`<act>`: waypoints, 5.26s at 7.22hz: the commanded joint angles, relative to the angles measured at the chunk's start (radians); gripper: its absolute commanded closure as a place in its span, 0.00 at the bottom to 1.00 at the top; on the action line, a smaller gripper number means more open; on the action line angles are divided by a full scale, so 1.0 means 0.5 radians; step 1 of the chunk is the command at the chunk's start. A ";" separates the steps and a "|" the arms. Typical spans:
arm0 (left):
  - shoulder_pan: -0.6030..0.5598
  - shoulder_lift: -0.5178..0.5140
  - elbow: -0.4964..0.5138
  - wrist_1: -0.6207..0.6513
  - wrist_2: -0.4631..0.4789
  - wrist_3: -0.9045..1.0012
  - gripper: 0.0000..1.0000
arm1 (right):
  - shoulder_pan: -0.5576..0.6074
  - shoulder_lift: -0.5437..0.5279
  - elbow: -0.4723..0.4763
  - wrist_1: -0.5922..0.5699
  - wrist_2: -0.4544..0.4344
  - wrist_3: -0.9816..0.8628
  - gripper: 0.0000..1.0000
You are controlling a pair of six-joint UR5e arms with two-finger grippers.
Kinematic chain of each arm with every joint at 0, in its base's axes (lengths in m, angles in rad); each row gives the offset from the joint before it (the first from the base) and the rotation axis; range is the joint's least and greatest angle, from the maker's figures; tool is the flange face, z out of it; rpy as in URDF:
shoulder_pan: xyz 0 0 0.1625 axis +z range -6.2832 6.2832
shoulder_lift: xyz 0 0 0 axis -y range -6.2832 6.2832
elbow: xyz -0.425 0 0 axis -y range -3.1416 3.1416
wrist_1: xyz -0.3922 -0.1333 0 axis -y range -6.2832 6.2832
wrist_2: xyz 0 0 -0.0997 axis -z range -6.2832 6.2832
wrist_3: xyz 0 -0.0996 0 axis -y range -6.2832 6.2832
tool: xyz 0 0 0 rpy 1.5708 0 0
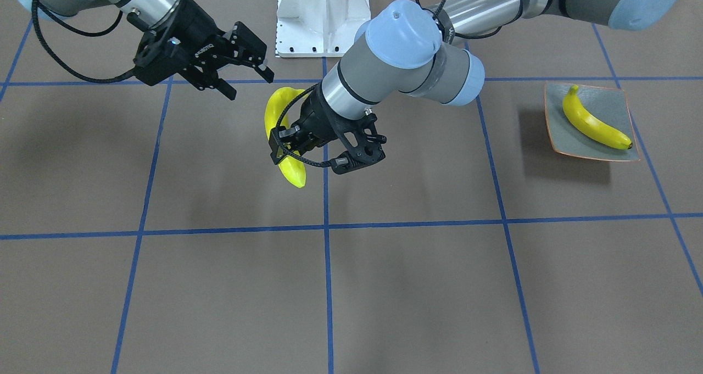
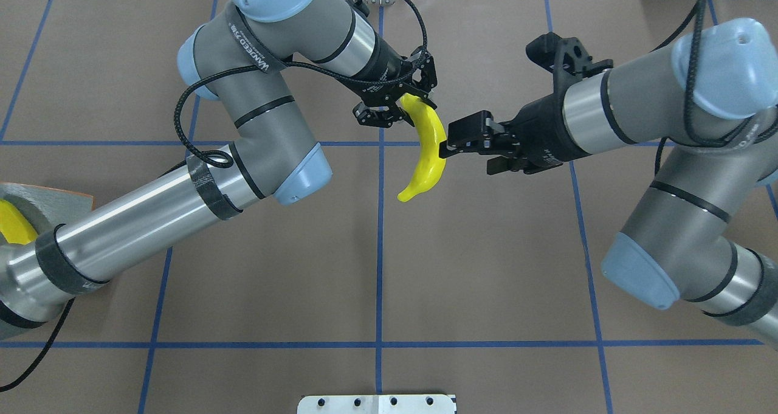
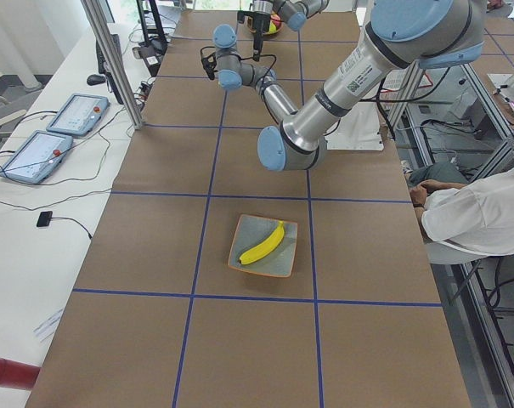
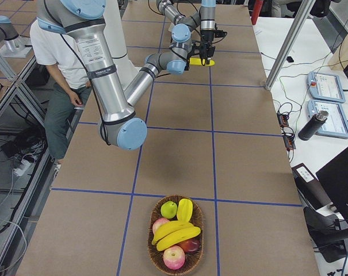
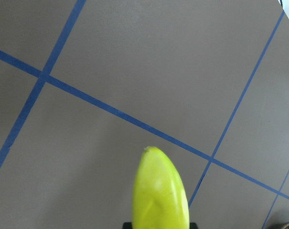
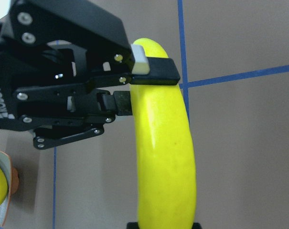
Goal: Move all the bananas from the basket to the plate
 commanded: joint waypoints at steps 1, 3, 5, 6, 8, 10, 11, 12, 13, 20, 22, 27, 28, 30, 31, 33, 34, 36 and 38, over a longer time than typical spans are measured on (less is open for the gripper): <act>-0.140 0.404 -0.341 0.037 -0.054 0.019 1.00 | 0.315 -0.188 0.031 0.008 0.238 -0.025 0.00; -0.492 0.785 -0.676 0.148 -0.109 0.055 1.00 | 0.362 -0.281 0.016 0.008 0.211 -0.038 0.00; -0.622 1.244 -0.775 0.163 -0.103 0.349 1.00 | 0.368 -0.355 0.013 0.005 0.138 -0.050 0.00; -0.632 1.368 -0.776 0.318 -0.076 0.359 1.00 | 0.365 -0.361 -0.014 0.008 0.110 -0.050 0.00; -0.611 1.485 -0.785 0.629 0.132 0.381 1.00 | 0.362 -0.361 -0.033 0.008 0.110 -0.053 0.00; -0.654 1.773 -0.864 0.666 0.130 0.879 1.00 | 0.362 -0.352 -0.036 0.008 0.110 -0.053 0.00; -0.669 1.778 -0.889 0.773 0.136 0.866 1.00 | 0.359 -0.346 -0.036 0.005 0.107 -0.050 0.00; -0.666 1.756 -0.914 0.932 0.185 0.778 1.00 | 0.359 -0.355 -0.036 0.008 0.091 -0.050 0.00; -0.657 1.723 -0.926 1.079 0.319 0.661 1.00 | 0.359 -0.355 -0.036 0.005 0.082 -0.050 0.00; -0.599 1.741 -0.938 1.173 0.421 0.639 0.82 | 0.359 -0.346 -0.033 0.008 0.082 -0.050 0.00; -0.541 1.799 -0.947 1.170 0.440 0.639 0.75 | 0.359 -0.346 -0.033 0.008 0.082 -0.050 0.00; -0.467 1.900 -1.040 1.170 0.443 0.645 0.63 | 0.365 -0.349 -0.018 0.005 0.082 -0.047 0.00; -0.461 1.900 -1.040 1.167 0.443 0.645 0.55 | 0.365 -0.352 -0.018 0.008 0.082 -0.047 0.00; -0.430 1.964 -1.037 1.154 0.470 0.657 0.48 | 0.365 -0.349 -0.015 0.005 0.082 -0.047 0.00; -0.427 1.965 -1.024 1.151 0.470 0.663 0.39 | 0.365 -0.349 -0.018 0.005 0.085 -0.047 0.00; -0.421 1.950 -1.018 1.154 0.467 0.666 0.00 | 0.365 -0.349 -0.018 0.005 0.088 -0.047 0.00; -0.424 1.928 -1.048 1.151 0.443 0.666 0.00 | 0.383 -0.352 -0.015 0.005 0.100 -0.047 0.00; -0.433 1.834 -1.168 1.170 0.375 0.669 0.00 | 0.509 -0.492 0.028 0.008 0.110 -0.056 0.00; -0.430 1.665 -1.196 1.179 0.290 0.666 0.00 | 0.698 -0.893 0.065 0.008 0.119 -0.507 0.00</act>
